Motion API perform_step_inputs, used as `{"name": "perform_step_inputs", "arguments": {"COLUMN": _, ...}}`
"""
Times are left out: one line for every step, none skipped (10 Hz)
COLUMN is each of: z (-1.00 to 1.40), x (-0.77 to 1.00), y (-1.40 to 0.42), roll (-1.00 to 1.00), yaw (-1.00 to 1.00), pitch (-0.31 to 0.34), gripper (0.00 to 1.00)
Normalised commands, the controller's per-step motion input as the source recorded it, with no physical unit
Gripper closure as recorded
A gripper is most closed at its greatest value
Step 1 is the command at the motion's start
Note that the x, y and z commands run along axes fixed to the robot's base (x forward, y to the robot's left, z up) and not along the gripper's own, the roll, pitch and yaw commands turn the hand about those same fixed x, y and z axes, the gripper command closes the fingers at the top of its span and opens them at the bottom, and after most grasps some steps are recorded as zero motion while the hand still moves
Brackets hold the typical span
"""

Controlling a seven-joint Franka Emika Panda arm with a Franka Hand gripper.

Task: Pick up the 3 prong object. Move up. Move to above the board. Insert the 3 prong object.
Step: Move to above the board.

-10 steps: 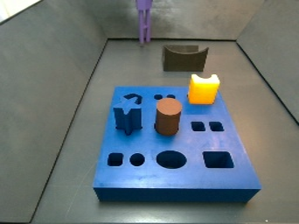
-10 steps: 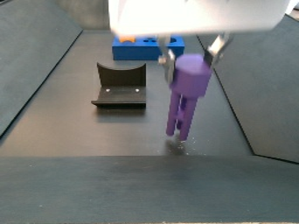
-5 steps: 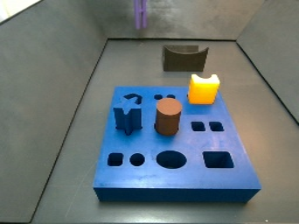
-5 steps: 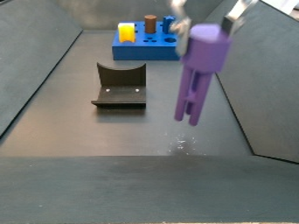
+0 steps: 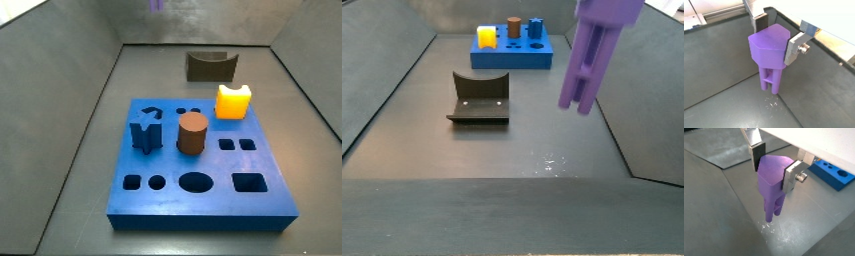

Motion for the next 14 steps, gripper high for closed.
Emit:
{"name": "perform_step_inputs", "arguments": {"z": 0.12, "x": 0.09, "y": -1.0, "roll": 0.04, "yaw": -1.0, "pitch": 0.363, "gripper": 1.0}}
{"name": "perform_step_inputs", "arguments": {"z": 0.11, "x": 0.1, "y": -1.0, "roll": 0.04, "yaw": -0.99, "pitch": 0.357, "gripper": 1.0}}
{"name": "perform_step_inputs", "arguments": {"z": 0.11, "x": 0.09, "y": -1.0, "roll": 0.04, "yaw": -0.64, "pitch": 0.25, "gripper": 1.0}}
{"name": "perform_step_inputs", "arguments": {"z": 0.12, "x": 0.09, "y": -1.0, "roll": -0.01, "yaw": -0.48, "pitch": 0.189, "gripper": 1.0}}
{"name": "perform_step_inputs", "arguments": {"z": 0.12, "x": 0.1, "y": -1.0, "roll": -0.04, "yaw": -0.19, "pitch": 0.089, "gripper": 1.0}}
{"name": "perform_step_inputs", "arguments": {"z": 0.12, "x": 0.1, "y": -1.0, "roll": -0.04, "yaw": -0.1, "pitch": 0.065, "gripper": 1.0}}
{"name": "perform_step_inputs", "arguments": {"z": 0.12, "x": 0.09, "y": -1.0, "roll": -0.03, "yaw": -0.03, "pitch": 0.035, "gripper": 1.0}}
{"name": "perform_step_inputs", "arguments": {"z": 0.12, "x": 0.09, "y": -1.0, "roll": -0.04, "yaw": -0.02, "pitch": 0.033, "gripper": 1.0}}
{"name": "perform_step_inputs", "arguments": {"z": 0.13, "x": 0.09, "y": -1.0, "roll": -0.02, "yaw": -0.01, "pitch": 0.03, "gripper": 1.0}}
{"name": "perform_step_inputs", "arguments": {"z": 0.13, "x": 0.1, "y": -1.0, "roll": -0.02, "yaw": 0.0, "pitch": 0.031, "gripper": 1.0}}
{"name": "perform_step_inputs", "arguments": {"z": 0.14, "x": 0.1, "y": -1.0, "roll": -0.01, "yaw": 0.0, "pitch": 0.04, "gripper": 1.0}}
{"name": "perform_step_inputs", "arguments": {"z": 0.14, "x": 0.1, "y": -1.0, "roll": -0.03, "yaw": 0.0, "pitch": 0.045, "gripper": 1.0}}
{"name": "perform_step_inputs", "arguments": {"z": 0.14, "x": 0.1, "y": -1.0, "roll": 0.0, "yaw": 0.0, "pitch": 0.062, "gripper": 1.0}}
{"name": "perform_step_inputs", "arguments": {"z": 0.15, "x": 0.11, "y": -1.0, "roll": -0.01, "yaw": 0.01, "pitch": 0.072, "gripper": 1.0}}
